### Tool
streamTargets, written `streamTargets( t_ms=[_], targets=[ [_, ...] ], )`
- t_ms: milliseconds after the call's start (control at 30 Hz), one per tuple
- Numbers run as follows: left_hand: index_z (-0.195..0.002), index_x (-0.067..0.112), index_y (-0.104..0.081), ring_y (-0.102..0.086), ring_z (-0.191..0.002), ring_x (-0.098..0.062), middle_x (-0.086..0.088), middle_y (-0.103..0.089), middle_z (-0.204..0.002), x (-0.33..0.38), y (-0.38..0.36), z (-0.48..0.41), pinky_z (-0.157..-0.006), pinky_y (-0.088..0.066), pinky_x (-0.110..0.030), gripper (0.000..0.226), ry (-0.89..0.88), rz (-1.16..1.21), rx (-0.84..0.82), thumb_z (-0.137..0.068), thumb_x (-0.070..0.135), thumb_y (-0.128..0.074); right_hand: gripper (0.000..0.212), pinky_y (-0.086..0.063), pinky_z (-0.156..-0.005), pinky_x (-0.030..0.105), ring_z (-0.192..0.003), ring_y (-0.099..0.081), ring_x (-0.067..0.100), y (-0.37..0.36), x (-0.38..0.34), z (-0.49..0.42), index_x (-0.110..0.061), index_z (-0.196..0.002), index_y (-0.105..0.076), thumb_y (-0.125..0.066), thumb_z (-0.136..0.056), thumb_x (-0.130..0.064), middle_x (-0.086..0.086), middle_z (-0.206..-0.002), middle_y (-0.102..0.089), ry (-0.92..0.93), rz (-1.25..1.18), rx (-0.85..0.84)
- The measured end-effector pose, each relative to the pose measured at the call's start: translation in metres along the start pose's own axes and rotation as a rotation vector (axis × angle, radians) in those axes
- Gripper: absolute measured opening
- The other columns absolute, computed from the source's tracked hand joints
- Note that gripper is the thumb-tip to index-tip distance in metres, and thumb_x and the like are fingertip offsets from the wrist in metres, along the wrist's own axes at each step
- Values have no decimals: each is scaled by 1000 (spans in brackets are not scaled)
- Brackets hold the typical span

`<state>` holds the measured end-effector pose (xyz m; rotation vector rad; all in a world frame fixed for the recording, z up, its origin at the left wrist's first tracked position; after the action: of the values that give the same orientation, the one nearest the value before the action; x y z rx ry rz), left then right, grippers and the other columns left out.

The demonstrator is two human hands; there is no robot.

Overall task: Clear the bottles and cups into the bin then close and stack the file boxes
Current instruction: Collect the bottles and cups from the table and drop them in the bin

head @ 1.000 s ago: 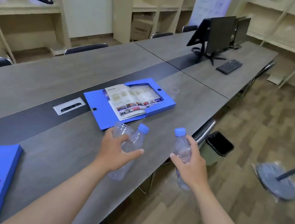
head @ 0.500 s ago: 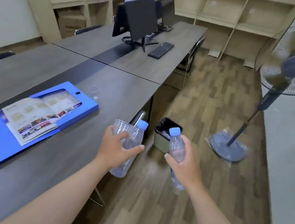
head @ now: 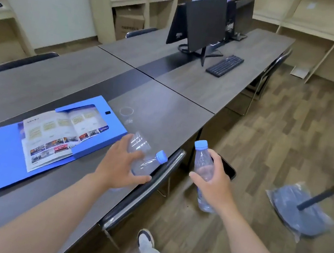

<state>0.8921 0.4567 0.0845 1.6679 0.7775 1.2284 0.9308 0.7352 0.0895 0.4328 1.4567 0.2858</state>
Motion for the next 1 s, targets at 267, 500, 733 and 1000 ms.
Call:
streamTargets(
  t_ms=[267,500,733,1000],
  targets=[
    [-119,35,-69,-45,-131,-38,-15,-32,-151,-121,-14,-72,-97,-48,-49,70,144,59,48,-64,77,-70,58,-44,-74,18,-90,-59,6,-89,-36,-188,-45,-125,-40,-77,-81,-34,-21,-102,-60,143,225,-388],
    [-101,29,-70,-47,-130,-42,-24,-35,-151,-182,-11,-97,-95,-50,-49,58,212,-84,-70,-64,74,-73,59,-41,-79,24,-104,-56,6,-184,-62,-279,-30,-129,-51,-75,-76,-38,-24,-139,-38,490,650,-770],
    [-96,28,-69,-47,-131,-41,-25,-38,-150,-210,-2,-84,-94,-51,-49,56,325,-189,-57,-64,73,-72,74,-53,-81,35,-107,-64,19,-277,-72,-340,-33,-143,-46,-72,-74,-42,-31,-157,-6,716,933,-1015],
    [-97,30,-70,-47,-131,-44,-20,-33,-154,-187,1,-59,-91,-53,-51,55,535,-273,9,-64,75,-67,72,-51,-95,36,-133,-49,15,-344,-64,-353,-23,-145,-46,-71,-79,-39,-15,-161,-24,904,1084,-1247]
  ],
)
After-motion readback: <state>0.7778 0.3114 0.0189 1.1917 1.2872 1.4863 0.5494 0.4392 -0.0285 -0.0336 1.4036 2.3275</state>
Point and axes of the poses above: each hand's wrist, its own z-axis away from the middle knuckle, its own y-axis out of the back of the hand, x = y × z, the point moved 8 cm from there along -z, towards the middle knuckle
